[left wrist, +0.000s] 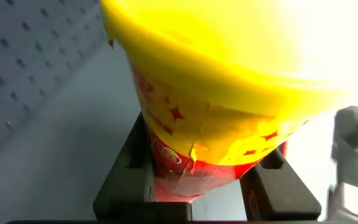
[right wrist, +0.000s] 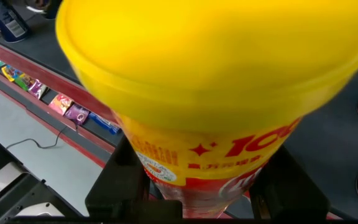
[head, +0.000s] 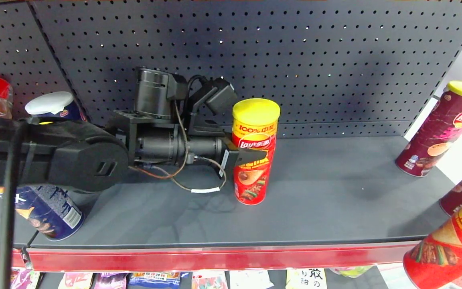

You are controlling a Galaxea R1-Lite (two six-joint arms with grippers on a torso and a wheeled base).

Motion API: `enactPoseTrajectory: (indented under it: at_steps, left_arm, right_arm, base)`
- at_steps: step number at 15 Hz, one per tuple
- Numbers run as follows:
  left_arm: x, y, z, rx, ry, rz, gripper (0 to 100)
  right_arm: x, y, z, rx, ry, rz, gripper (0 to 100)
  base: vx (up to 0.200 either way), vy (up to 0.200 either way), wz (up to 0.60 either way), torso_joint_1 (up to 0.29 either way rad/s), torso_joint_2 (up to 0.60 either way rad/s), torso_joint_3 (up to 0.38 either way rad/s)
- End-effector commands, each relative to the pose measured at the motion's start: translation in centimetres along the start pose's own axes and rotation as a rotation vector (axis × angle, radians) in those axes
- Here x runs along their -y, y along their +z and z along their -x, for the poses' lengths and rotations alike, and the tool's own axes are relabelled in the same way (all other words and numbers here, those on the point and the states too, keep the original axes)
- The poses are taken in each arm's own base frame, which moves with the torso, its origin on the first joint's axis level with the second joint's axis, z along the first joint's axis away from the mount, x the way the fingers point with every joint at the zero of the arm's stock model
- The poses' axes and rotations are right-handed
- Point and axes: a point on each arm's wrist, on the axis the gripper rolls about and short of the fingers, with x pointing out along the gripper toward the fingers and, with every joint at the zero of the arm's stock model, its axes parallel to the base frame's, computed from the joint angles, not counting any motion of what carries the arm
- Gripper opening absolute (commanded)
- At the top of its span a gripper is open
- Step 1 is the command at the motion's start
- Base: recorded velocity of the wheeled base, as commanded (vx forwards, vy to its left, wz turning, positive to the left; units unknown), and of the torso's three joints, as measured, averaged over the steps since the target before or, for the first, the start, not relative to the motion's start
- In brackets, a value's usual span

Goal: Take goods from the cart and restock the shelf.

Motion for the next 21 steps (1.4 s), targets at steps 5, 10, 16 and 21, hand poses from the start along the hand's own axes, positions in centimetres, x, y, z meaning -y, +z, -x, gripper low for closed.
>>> enactPoseTrajectory:
  at_steps: [5,10,16,21]
  left_arm:
    - [2.9,-0.2,2.0,-0.012,-0.036,-0.002,0]
    - [4.5,0.2,2.0,-0.007,-0.058,0.014,0]
    - [5.5,-1.2,3.1,-0.045,-0.070,0.031,0]
    - [6.3,-1.1,3.3,-0.045,-0.084,0.026,0]
  right_arm:
    - [0.0,0.0,0.0,-0.002,0.002,0.000,0]
    - [0.0,0.0,0.0,0.000,0.002,0.000,0]
    - [0.0,0.0,0.1,0.003,0.001,0.001,0]
    - [0.0,0.0,0.1,0.003,0.001,0.003,0]
  base:
    - [0.000,0.000,0.00,0.000,0.00,0.000]
    - [0.000,0.000,0.00,0.000,0.00,0.000]
    - [0.000,0.000,0.00,0.000,0.00,0.000]
    - [0.000,0.000,0.00,0.000,0.00,0.000]
